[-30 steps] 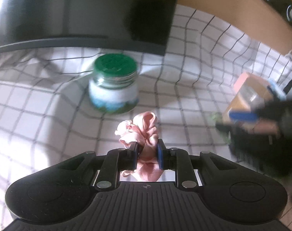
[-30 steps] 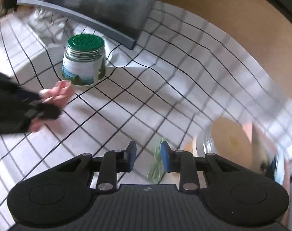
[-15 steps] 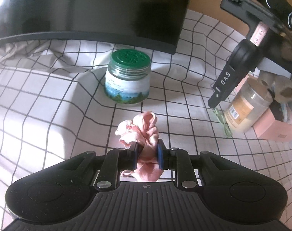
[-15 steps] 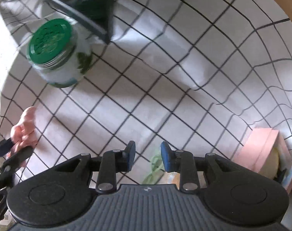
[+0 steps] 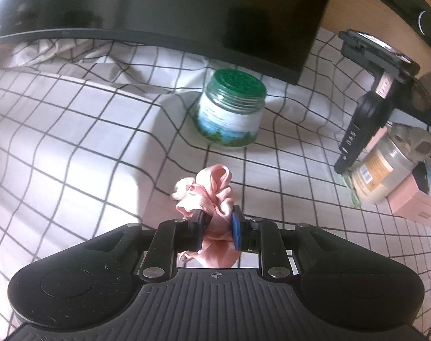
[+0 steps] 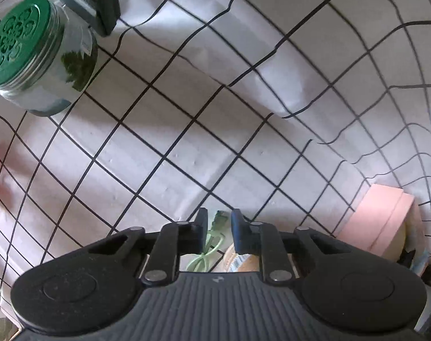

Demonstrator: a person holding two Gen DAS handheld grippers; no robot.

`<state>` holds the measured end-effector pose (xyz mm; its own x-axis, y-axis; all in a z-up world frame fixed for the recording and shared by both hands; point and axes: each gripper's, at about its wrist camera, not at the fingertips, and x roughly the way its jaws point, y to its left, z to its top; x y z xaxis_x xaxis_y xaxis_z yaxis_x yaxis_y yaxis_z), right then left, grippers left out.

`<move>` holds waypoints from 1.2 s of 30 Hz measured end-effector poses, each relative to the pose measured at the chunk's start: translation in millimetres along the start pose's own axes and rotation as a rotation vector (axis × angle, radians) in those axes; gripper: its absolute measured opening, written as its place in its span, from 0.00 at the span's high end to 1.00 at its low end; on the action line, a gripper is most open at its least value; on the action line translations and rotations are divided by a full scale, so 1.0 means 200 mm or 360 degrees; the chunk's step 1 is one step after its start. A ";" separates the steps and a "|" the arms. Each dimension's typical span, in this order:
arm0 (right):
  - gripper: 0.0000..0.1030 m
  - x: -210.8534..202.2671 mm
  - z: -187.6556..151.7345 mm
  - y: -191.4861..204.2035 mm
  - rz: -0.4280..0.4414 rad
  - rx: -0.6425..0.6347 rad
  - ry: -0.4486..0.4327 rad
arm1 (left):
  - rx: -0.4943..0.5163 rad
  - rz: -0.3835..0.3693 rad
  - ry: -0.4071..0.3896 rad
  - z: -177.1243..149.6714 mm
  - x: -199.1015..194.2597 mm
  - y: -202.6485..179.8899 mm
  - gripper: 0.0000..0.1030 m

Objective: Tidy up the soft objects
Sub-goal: 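Grasp the green plastic hair tie with the right tool while the left tool holds the scrunchie, then carry the pink scrunchie and green hair tie over the pink box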

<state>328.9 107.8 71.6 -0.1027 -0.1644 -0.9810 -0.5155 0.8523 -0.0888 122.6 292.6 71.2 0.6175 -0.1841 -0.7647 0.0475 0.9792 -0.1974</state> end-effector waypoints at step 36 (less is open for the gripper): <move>0.81 -0.38 -0.40 -0.11 0.0386 0.0138 -0.0722 | 0.0243 0.0117 -0.0257 0.49 -0.12 -0.19 0.78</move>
<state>280.5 61.7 161.3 0.1784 0.2583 -0.9494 -0.4484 0.8802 0.1552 183.4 268.9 156.8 0.7408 -0.1075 -0.6631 0.1084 0.9933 -0.0400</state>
